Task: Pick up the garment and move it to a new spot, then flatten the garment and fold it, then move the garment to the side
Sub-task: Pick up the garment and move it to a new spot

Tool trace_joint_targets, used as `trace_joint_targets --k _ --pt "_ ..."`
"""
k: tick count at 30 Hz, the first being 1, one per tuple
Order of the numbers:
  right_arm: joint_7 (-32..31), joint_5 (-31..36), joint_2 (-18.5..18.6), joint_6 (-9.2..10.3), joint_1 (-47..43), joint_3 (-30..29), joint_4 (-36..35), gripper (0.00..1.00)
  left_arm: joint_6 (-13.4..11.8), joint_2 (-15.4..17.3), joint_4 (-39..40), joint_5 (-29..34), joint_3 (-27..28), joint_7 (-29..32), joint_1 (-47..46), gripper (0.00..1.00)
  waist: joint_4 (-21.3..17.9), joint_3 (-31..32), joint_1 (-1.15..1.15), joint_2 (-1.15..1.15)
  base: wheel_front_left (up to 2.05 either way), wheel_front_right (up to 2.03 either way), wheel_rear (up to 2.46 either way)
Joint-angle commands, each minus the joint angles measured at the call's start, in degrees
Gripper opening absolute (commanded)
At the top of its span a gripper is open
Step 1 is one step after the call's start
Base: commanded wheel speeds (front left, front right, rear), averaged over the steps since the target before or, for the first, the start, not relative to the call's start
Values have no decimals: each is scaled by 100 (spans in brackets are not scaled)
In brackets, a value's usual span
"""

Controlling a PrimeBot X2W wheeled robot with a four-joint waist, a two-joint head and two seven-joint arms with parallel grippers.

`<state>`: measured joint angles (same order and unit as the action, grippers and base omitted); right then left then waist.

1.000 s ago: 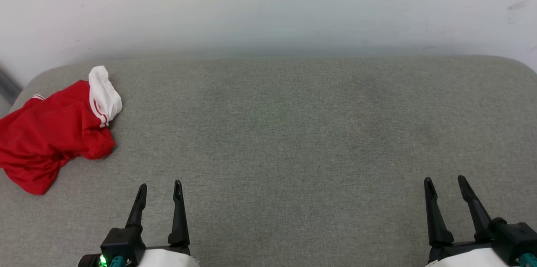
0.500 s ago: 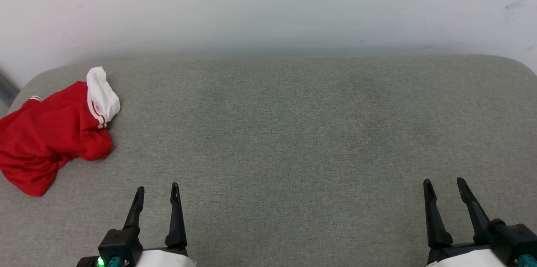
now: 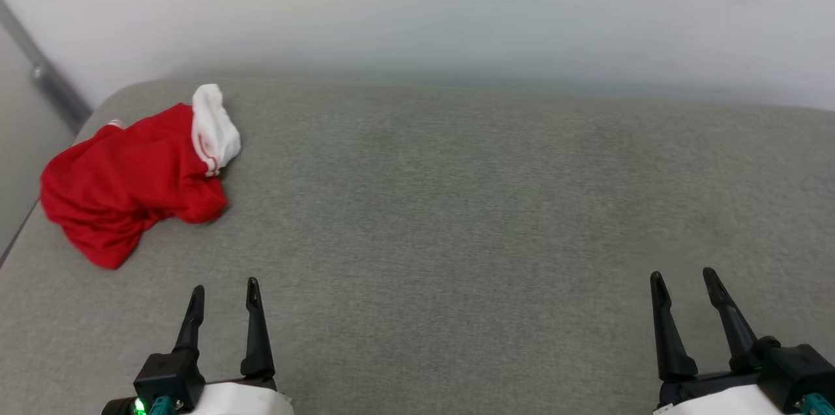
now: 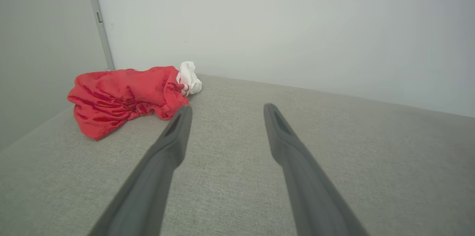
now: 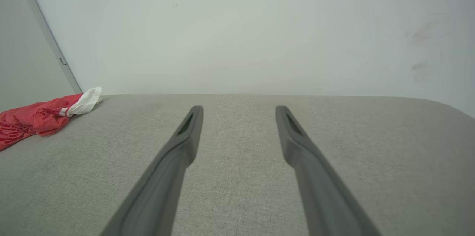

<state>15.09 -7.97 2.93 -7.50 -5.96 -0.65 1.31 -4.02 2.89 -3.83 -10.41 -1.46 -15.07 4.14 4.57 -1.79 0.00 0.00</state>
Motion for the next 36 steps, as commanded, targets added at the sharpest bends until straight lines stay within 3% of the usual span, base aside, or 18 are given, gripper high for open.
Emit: trace_joint_targets --k 1,9,23,36 --pt "12 51 -10 2 -30 15 -59 100 -16 -4 34 -8 4 -16 11 100 239 -6 0 0 0 0 0" --pt "11 177 -9 3 -100 101 -135 100 -302 -2 165 -90 114 -16 166 100 921 23 0 0 0 0 0" --pt "11 277 -9 3 -240 163 -163 100 -248 -2 153 -44 294 -16 289 100 2091 103 0 0 0 0 0" --pt "11 367 -10 3 -158 241 -148 100 -144 -1 133 -124 376 -16 229 100 2330 68 0 0 0 0 0"
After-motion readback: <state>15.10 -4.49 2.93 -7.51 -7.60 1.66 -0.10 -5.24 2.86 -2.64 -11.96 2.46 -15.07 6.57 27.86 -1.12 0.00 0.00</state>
